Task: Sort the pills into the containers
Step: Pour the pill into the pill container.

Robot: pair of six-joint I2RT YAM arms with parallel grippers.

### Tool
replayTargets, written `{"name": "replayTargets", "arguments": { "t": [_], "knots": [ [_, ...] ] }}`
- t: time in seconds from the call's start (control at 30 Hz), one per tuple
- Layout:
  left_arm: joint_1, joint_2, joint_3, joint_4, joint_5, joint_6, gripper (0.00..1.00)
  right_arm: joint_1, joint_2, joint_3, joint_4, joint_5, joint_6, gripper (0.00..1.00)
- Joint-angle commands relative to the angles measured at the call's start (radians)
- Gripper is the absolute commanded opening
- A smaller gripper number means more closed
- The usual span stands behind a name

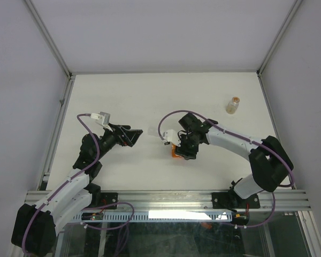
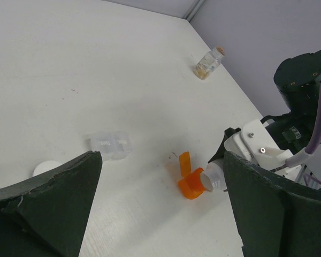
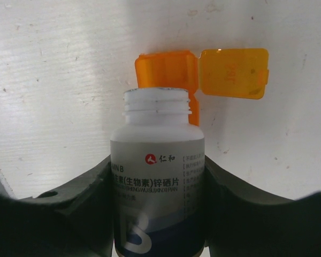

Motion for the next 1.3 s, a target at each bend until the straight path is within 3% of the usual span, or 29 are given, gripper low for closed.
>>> {"name": "replayTargets", "arguments": {
  "t": [0.0, 0.07, 0.13, 0.17, 0.23, 0.33, 0.4, 0.47, 0.57, 0.63, 0.7, 0.8, 0.87, 0.93, 1.03, 1.13, 1.2, 1.27],
  "knots": [
    [0.007, 0.002, 0.032, 0.046, 0.023, 0.022, 0.99, 0.001, -0.019, 0.068, -0.051, -0.074, 0.016, 0.00],
    [0.007, 0.000, 0.027, 0.053, 0.017, 0.017, 0.99, -0.001, -0.047, -0.011, 0.073, 0.040, 0.000, 0.00],
    [0.007, 0.000, 0.030, 0.050, 0.022, 0.021, 0.99, 0.000, -0.007, 0.066, -0.050, -0.038, 0.018, 0.00],
    [0.006, -0.001, 0.029, 0.047, 0.019, 0.020, 0.99, 0.005, -0.010, 0.078, -0.058, -0.060, 0.023, 0.00],
    [0.007, 0.001, 0.027, 0.056, 0.017, 0.017, 0.99, 0.005, -0.032, 0.008, 0.046, 0.050, 0.010, 0.00],
    [0.006, 0.006, 0.033, 0.046, 0.023, 0.022, 0.99, 0.017, -0.016, 0.085, -0.065, -0.052, 0.032, 0.00],
    [0.007, 0.009, 0.032, 0.057, 0.021, 0.018, 0.99, 0.015, -0.033, 0.011, 0.044, 0.075, 0.012, 0.00],
    [0.007, 0.011, 0.036, 0.047, 0.026, 0.022, 0.99, 0.018, 0.002, 0.100, -0.084, -0.029, 0.039, 0.00],
    [0.007, 0.009, 0.032, 0.055, 0.022, 0.018, 0.99, 0.019, -0.025, 0.035, 0.011, 0.071, 0.022, 0.00],
    [0.007, 0.010, 0.033, 0.048, 0.023, 0.021, 0.99, 0.018, 0.006, 0.107, -0.093, -0.025, 0.044, 0.00],
    [0.007, 0.007, 0.031, 0.055, 0.019, 0.018, 0.99, 0.019, -0.023, 0.036, 0.015, 0.088, 0.024, 0.00],
    [0.006, 0.009, 0.032, 0.051, 0.022, 0.020, 0.99, 0.045, -0.002, 0.110, -0.093, -0.002, 0.051, 0.00],
    [0.007, 0.010, 0.032, 0.055, 0.021, 0.018, 0.99, 0.047, -0.013, 0.047, 0.002, 0.112, 0.030, 0.00],
    [0.006, 0.011, 0.033, 0.051, 0.026, 0.021, 0.99, 0.048, 0.022, 0.108, -0.094, 0.041, 0.045, 0.00],
    [0.007, 0.005, 0.028, 0.057, 0.020, 0.019, 0.99, 0.052, 0.000, 0.063, -0.015, 0.114, 0.032, 0.00],
    [0.007, -0.001, 0.027, 0.051, 0.018, 0.019, 0.99, 0.056, 0.017, 0.104, -0.076, 0.049, 0.048, 0.00],
    [0.006, -0.001, 0.025, 0.057, 0.018, 0.018, 0.99, 0.053, 0.002, 0.065, -0.015, 0.122, 0.037, 0.00],
    [0.007, 0.000, 0.027, 0.052, 0.021, 0.020, 0.99, 0.057, 0.020, 0.132, -0.112, 0.030, 0.055, 0.00]
  ]
}}
